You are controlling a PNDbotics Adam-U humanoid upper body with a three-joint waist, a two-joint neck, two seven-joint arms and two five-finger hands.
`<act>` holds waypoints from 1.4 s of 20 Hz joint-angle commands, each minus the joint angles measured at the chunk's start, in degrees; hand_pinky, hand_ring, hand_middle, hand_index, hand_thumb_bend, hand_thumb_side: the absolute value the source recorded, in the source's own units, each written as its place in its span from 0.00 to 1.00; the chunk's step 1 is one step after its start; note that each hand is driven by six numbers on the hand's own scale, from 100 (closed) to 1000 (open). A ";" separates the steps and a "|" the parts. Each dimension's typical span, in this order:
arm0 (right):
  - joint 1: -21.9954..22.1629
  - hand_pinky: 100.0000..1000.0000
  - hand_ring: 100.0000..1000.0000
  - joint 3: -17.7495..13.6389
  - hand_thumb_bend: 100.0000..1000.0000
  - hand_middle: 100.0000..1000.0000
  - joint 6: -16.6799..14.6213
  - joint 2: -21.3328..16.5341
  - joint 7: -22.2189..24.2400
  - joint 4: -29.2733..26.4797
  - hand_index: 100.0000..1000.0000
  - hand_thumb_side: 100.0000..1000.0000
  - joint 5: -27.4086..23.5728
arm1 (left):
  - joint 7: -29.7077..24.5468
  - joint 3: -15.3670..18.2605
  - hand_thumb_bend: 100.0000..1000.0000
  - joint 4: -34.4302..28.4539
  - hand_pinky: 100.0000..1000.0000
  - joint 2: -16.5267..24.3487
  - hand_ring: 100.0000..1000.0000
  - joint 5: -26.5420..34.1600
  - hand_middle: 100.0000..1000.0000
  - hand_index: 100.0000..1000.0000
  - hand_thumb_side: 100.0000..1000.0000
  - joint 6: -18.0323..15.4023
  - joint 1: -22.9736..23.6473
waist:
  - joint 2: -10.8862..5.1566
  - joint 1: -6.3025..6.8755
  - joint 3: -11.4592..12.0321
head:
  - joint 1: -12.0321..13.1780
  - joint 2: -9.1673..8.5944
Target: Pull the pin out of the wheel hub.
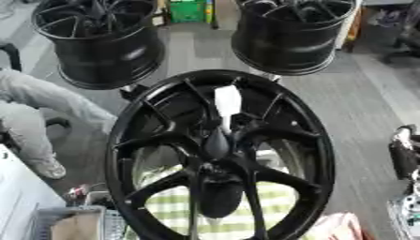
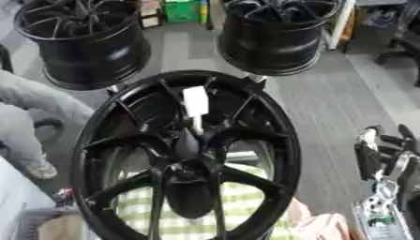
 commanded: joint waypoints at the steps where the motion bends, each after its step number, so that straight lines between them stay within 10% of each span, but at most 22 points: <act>1: -0.52 0.53 0.55 -0.01 0.00 0.59 -0.24 -0.16 0.02 -0.75 0.89 0.51 -0.41 | -1.95 1.62 0.00 -7.83 0.69 -3.24 0.54 3.35 0.57 0.70 0.80 8.16 0.98 | -0.31 -0.24 0.08 | 0.29 -0.15; 7: -0.92 0.53 0.55 0.18 0.00 0.59 -0.30 0.26 0.14 -0.97 0.89 0.51 -0.56 | -2.97 1.60 0.00 -15.98 0.69 -9.28 0.53 1.21 0.56 0.70 0.83 15.98 3.56 | 0.22 -0.81 -0.04 | 0.39 -0.15; 28: -1.23 0.52 0.55 0.42 0.00 0.59 -0.66 0.65 0.24 -1.06 0.89 0.51 -0.60 | -5.40 0.57 0.00 -20.66 0.69 -15.26 0.53 -3.14 0.56 0.70 0.89 20.21 6.65 | 0.48 -1.13 0.00 | 0.40 -0.15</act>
